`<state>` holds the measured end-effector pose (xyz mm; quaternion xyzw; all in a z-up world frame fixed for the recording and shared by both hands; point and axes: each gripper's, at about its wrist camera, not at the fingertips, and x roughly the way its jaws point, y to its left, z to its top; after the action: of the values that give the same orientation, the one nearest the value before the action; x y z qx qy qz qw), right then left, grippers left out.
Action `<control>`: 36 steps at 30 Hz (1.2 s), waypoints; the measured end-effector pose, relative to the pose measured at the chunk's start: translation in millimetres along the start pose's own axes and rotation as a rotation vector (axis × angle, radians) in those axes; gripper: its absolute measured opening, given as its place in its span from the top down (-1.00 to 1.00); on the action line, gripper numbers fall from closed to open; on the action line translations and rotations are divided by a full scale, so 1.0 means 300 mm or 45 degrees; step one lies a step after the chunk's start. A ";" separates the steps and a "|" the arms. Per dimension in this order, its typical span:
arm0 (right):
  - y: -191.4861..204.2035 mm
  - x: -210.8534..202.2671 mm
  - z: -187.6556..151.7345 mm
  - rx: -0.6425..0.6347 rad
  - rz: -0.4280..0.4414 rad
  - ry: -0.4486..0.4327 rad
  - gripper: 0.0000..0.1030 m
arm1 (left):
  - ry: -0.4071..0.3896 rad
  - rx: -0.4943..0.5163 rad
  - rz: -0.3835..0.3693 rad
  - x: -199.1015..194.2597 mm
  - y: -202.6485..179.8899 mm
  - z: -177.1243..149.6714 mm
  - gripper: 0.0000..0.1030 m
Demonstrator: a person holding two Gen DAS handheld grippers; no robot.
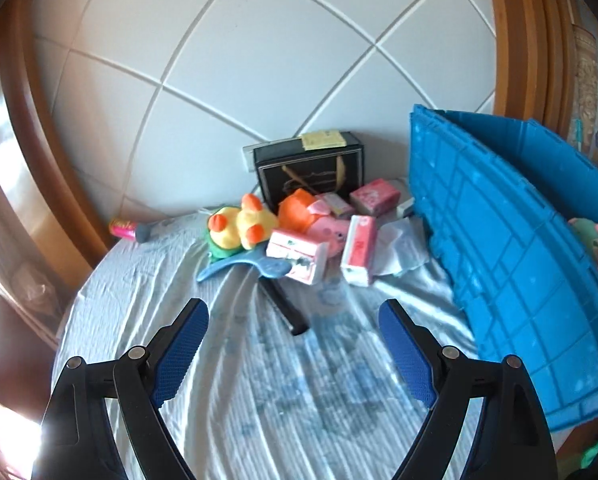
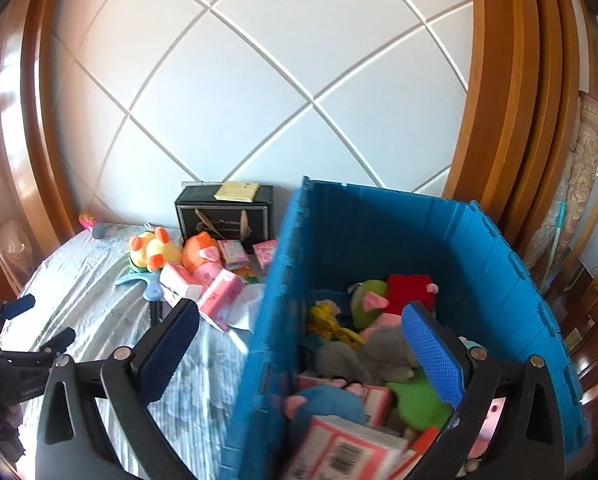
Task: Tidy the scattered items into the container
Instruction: 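Open both grippers to drop the bunny and tongs into the crate, then grasp the black foam tube with the left gripper while the right grasps a pink tissue pack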
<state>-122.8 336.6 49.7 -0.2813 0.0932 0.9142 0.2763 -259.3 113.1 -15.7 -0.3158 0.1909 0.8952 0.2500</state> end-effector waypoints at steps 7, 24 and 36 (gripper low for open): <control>0.349 0.103 -0.017 0.000 0.076 0.069 -1.00 | 0.104 -0.053 0.033 0.138 0.349 -0.083 -0.71; 0.453 0.755 -0.238 0.098 0.072 0.514 -1.00 | 0.346 -0.137 0.019 0.593 0.426 -0.098 -0.71; 0.357 1.094 -0.260 0.204 0.025 0.571 -0.52 | 0.492 -0.184 -0.024 1.053 0.149 -0.055 -0.71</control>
<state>-372.8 370.9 -198.7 -0.4537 0.2274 0.8211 0.2613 -490.4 172.3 -228.4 -0.5006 0.1676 0.8269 0.1936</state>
